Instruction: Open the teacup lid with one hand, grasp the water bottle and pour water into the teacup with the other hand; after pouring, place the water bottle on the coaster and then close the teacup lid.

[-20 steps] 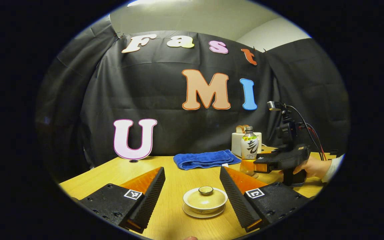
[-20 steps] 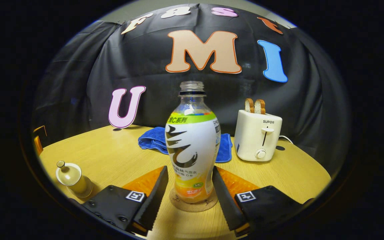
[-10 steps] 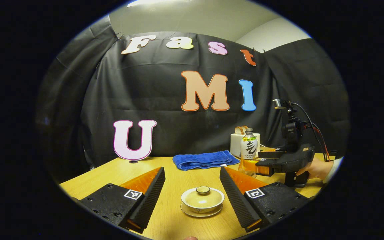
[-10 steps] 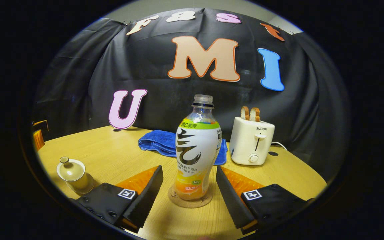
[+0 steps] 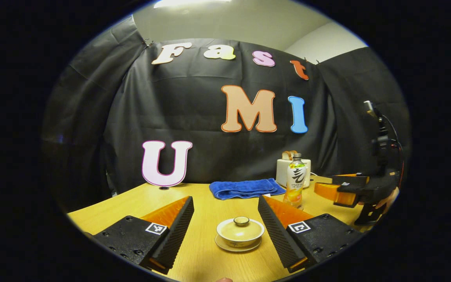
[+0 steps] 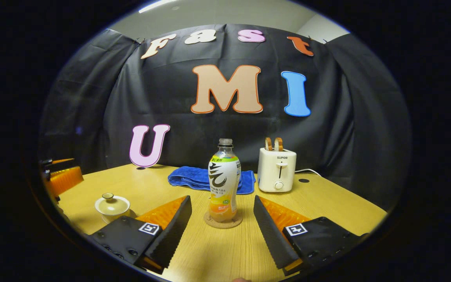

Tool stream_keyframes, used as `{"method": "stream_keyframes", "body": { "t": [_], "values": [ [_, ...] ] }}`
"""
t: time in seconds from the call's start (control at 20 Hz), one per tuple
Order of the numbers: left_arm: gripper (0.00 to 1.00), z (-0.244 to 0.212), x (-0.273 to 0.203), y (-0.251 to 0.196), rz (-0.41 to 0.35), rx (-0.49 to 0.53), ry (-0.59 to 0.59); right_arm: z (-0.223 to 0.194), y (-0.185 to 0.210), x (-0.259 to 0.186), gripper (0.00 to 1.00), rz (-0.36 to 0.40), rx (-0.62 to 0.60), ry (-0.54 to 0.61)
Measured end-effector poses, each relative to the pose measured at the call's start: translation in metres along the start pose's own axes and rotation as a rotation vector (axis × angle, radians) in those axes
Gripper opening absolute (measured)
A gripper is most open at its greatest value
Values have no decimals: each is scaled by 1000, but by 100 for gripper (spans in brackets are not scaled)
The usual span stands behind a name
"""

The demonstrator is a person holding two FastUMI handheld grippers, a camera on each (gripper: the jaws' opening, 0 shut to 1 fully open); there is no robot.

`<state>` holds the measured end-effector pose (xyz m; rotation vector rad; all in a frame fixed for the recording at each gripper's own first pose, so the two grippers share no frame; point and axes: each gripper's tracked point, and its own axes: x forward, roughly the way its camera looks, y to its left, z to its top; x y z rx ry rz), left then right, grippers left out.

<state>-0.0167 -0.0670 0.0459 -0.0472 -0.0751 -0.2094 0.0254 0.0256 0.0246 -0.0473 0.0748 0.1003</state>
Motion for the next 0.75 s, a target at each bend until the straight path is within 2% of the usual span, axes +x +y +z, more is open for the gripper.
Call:
{"method": "stream_keyframes", "body": {
  "t": [0.05,0.1,0.15,0.2,0.25,0.3,0.35,0.45,0.55,0.6,0.65,0.7,0.75],
  "values": [
    [96,-3,-2,4,17,-7,5,1,-1,-9,95,-11,-4,-10],
    [96,-5,-5,9,32,-18,9,2,-3,-17,99,-24,-19,-21],
    [96,-8,-6,13,45,-25,16,1,-6,-24,99,-39,-33,-27],
    [96,-11,-9,15,54,-30,22,0,-6,-30,95,-43,-37,-27],
    [99,-12,-11,17,60,-33,25,-3,-4,-35,99,-40,-33,-25],
    [95,-14,-12,18,62,-34,26,-5,-1,-39,99,-33,-27,-18],
    [95,-14,-12,19,64,-35,26,-7,0,-42,95,-30,-23,-11],
    [96,-15,-14,23,73,-31,27,-9,0,-46,99,-36,-19,-9],
    [95,-13,-16,24,77,-23,23,-11,2,-49,99,-32,-10,-5],
    [95,-12,-16,25,79,-16,21,-11,2,-49,95,-31,-4,-2],
    [95,-11,-16,25,80,-11,18,-10,3,-49,99,-28,-4,-4],
    [95,-9,-16,25,82,-6,13,-8,2,-49,99,-29,-13,-11],
    [95,-8,-16,26,83,-1,8,-6,1,-48,95,-33,-22,-18]
  ]
}}
